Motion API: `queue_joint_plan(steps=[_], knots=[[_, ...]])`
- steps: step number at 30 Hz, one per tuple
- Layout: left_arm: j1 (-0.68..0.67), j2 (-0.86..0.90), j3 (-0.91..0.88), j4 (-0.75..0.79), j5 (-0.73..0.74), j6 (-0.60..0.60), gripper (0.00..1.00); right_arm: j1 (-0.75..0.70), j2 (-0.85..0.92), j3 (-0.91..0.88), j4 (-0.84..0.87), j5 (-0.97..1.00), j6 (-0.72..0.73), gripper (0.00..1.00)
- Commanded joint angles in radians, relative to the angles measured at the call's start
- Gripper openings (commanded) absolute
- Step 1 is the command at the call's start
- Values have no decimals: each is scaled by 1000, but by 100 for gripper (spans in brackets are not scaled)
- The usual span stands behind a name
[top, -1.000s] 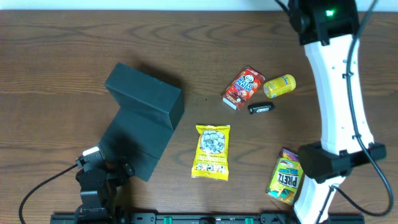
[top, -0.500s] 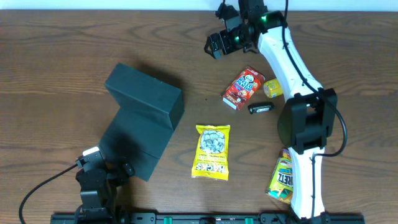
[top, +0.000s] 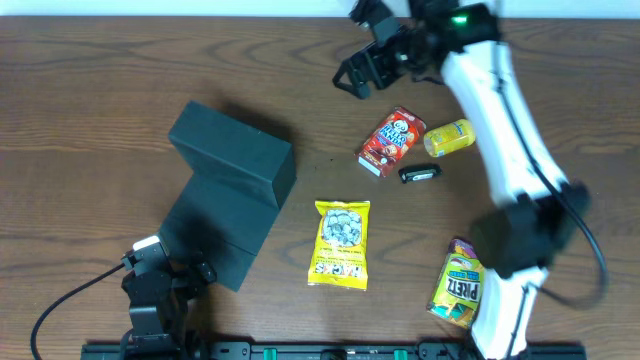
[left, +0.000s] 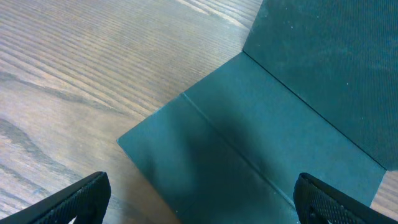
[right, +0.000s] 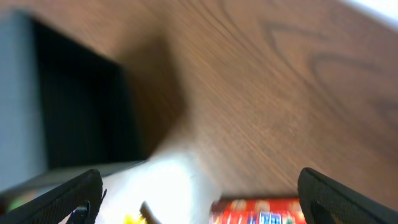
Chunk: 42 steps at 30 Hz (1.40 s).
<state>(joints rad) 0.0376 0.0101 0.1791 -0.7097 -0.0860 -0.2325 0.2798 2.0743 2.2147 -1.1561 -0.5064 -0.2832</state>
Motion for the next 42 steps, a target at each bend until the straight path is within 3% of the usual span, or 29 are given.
queue_joint_plan(steps=[1,6,11,15,21,37,42], knots=[[3,-5,-14,-23,-14,-3,95,0,-188,6,-45,-44,-96,99],[3,-5,-14,-24,-14,-3,95,-4,-460,-155,-76,-44,-115,99],[3,-5,-14,-24,-14,-3,95,-5,-832,-589,17,-30,-100,99],[3,-5,-14,-23,-14,-3,95,-4,-1128,-901,51,2,-11,99],[3,-5,-14,-23,-14,-3,95,-3,-1386,-1125,56,1,162,99],[3,-5,-14,-23,-13,-3,95,-4,-1439,-1197,-29,3,173,99],[3,-5,-14,-23,-14,-3,95,-3,-1441,-1200,8,136,163,99]])
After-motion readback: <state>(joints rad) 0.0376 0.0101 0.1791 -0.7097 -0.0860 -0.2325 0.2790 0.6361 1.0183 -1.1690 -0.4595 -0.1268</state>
